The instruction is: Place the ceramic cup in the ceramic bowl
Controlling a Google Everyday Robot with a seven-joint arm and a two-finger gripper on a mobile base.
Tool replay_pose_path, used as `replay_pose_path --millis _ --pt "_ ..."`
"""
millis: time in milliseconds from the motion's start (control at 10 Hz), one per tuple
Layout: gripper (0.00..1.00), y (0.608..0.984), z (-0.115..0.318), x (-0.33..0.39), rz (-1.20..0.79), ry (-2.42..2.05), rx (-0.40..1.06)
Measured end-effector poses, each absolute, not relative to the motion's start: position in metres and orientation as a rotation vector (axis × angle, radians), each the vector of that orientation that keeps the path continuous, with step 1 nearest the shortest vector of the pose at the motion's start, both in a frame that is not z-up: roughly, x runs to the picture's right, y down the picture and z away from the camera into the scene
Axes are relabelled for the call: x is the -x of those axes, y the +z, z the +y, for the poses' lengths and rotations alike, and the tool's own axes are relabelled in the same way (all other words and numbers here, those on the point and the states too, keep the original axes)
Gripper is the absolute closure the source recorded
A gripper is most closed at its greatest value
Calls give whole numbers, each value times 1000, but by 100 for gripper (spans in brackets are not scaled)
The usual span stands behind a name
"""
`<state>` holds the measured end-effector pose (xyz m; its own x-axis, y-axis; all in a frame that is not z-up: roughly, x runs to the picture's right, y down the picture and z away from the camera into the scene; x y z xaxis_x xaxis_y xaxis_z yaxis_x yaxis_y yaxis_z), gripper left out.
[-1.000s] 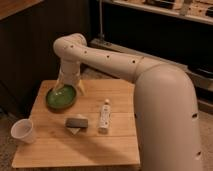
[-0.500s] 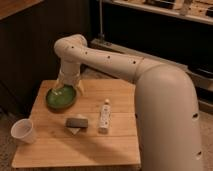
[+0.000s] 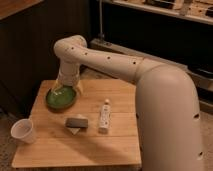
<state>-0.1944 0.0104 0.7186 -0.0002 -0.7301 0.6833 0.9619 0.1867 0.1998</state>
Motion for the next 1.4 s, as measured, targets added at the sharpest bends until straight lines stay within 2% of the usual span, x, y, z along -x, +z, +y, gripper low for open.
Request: replay_pose_path --millis 1400 --pt "20 723 14 215 -789 -1411 319"
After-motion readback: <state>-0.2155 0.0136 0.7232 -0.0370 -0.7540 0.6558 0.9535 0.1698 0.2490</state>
